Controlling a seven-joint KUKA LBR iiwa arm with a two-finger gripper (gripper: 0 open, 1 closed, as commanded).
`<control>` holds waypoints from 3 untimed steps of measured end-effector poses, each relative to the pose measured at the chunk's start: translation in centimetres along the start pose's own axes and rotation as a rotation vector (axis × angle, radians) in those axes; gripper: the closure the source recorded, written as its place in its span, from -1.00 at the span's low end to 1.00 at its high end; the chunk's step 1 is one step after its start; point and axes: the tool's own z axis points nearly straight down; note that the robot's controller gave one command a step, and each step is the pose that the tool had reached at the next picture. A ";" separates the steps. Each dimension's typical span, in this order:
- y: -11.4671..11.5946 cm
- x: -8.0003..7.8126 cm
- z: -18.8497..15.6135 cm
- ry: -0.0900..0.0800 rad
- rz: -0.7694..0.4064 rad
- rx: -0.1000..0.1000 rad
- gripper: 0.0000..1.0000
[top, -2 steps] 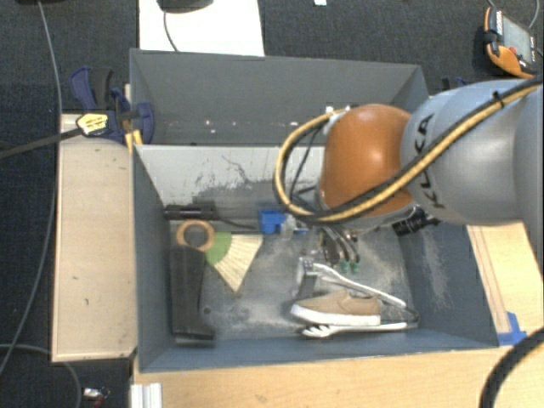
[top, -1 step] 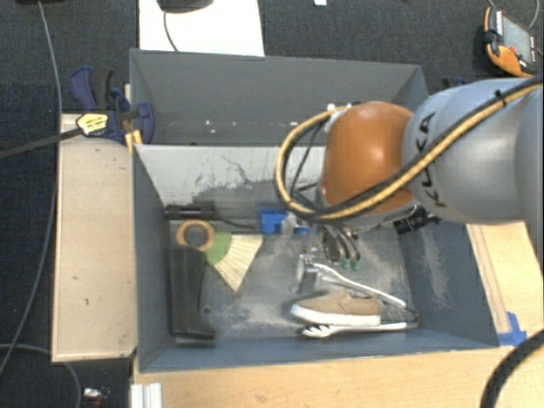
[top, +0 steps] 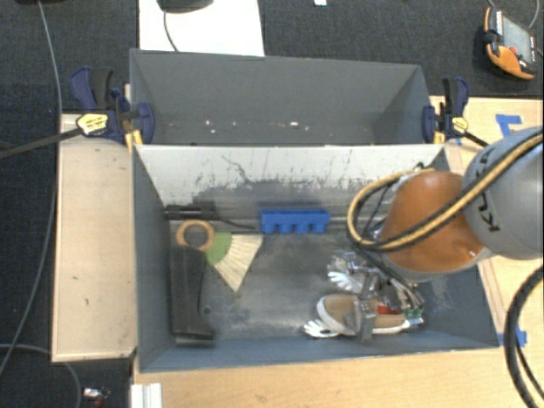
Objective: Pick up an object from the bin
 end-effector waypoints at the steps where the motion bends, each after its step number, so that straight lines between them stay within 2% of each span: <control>1: -3.6 -2.0 -6.1 0.000 0.061 0.008 -1.00; 2: -1.1 0.1 0.0 0.006 0.012 -0.002 -1.00; 3: -1.0 0.8 0.5 -0.007 0.188 0.007 -1.00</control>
Offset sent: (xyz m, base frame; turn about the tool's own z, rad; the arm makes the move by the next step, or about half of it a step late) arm -0.0002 -0.0117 -0.0014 0.0057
